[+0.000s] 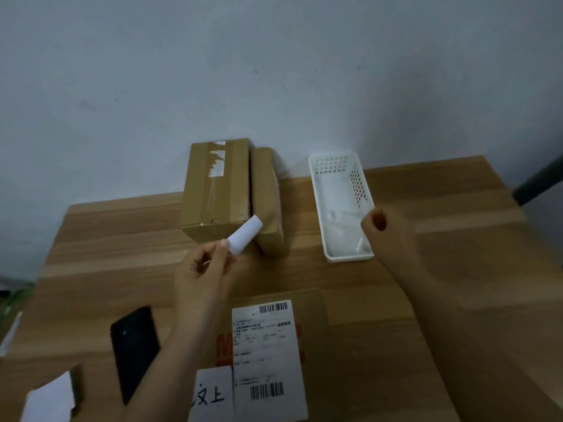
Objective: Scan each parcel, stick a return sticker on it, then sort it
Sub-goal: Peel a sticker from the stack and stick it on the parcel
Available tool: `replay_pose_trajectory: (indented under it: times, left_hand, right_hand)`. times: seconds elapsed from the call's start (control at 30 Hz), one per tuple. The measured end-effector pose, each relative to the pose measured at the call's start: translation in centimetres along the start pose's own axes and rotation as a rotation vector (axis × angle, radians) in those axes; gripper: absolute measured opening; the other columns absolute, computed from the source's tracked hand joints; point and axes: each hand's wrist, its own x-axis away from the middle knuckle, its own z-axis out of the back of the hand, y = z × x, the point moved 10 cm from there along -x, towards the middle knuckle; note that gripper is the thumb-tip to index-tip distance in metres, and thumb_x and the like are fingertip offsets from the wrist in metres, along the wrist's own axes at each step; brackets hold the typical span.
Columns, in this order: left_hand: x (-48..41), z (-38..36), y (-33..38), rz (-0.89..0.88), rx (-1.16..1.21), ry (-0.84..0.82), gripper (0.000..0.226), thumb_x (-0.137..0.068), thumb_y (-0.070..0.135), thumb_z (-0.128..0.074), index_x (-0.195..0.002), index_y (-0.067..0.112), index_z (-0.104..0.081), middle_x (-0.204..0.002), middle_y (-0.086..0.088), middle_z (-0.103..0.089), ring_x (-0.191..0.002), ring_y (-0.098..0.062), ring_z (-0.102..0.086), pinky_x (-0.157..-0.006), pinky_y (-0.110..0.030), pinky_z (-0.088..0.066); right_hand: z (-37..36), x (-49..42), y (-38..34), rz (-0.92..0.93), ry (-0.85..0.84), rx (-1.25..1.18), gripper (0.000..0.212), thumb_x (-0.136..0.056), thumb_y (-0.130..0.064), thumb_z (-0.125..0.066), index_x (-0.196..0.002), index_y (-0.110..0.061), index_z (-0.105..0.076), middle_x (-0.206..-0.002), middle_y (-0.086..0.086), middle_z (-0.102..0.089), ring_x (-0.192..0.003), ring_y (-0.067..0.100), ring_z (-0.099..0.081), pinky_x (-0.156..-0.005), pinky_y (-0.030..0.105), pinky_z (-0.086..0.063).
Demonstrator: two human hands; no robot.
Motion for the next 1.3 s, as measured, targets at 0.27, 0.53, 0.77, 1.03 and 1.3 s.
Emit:
replay_pose_trajectory:
  times: [0.27, 0.53, 0.77, 1.03, 1.3]
  left_hand:
    - [0.9, -0.1, -0.5, -0.041, -0.161, -0.007, 0.014, -0.085, 0.021, -0.071, -0.098, 0.026, -0.072, -0.090, 0.012, -0.072, -0.087, 0.000, -0.066, -0.073, -0.016, -0.049]
    - [2.5, -0.5, 0.1, -0.126, -0.131, -0.177, 0.027, -0.081, 0.001, -0.072, -0.103, 0.016, -0.070, -0.093, 0.006, -0.074, -0.091, -0.007, -0.069, -0.078, -0.013, -0.052]
    - [5.2, 0.9, 2.4, -0.258, -0.116, -0.349, 0.030, -0.080, 0.000, -0.072, -0.108, 0.011, -0.069, -0.102, 0.001, -0.074, -0.098, -0.012, -0.069, -0.085, -0.020, -0.053]
    - [9.2, 6.3, 1.5, -0.326, -0.154, -0.396, 0.033, -0.084, 0.011, -0.071, -0.112, 0.028, -0.066, -0.108, 0.011, -0.071, -0.102, -0.005, -0.065, -0.086, -0.029, -0.055]
    - [14.4, 10.5, 3.5, -0.670, -0.449, -0.364, 0.038, -0.085, 0.036, -0.069, -0.117, 0.045, -0.050, -0.115, 0.029, -0.051, -0.112, 0.012, -0.046, -0.091, -0.005, -0.037]
  right_hand:
    - [-5.7, -2.2, 2.6, 0.057, -0.200, 0.189, 0.017, -0.078, -0.020, -0.077, -0.075, -0.019, -0.060, -0.073, -0.006, -0.061, -0.071, 0.009, -0.058, -0.060, 0.022, -0.044]
    - [-6.5, 1.8, -4.8, 0.178, -0.294, 0.015, 0.007, -0.085, -0.021, -0.070, -0.086, -0.024, -0.063, -0.082, -0.012, -0.063, -0.075, 0.001, -0.057, -0.062, 0.017, -0.043]
    - [-9.9, 8.9, -11.0, 0.264, -0.573, 0.028, 0.027, -0.091, -0.034, -0.063, -0.117, -0.026, -0.060, -0.107, -0.014, -0.057, -0.099, 0.004, -0.054, -0.076, 0.016, -0.041]
    - [-7.9, 16.7, -12.2, 0.288, -0.462, -0.051, 0.005, -0.091, -0.025, -0.064, -0.088, -0.022, -0.062, -0.083, -0.003, -0.069, -0.077, 0.012, -0.065, -0.070, 0.029, -0.056]
    - [-6.4, 25.7, -14.3, 0.498, -0.371, 0.212, 0.003, -0.093, -0.029, -0.059, -0.092, -0.028, -0.057, -0.087, -0.017, -0.057, -0.081, 0.000, -0.048, -0.072, 0.020, -0.040]
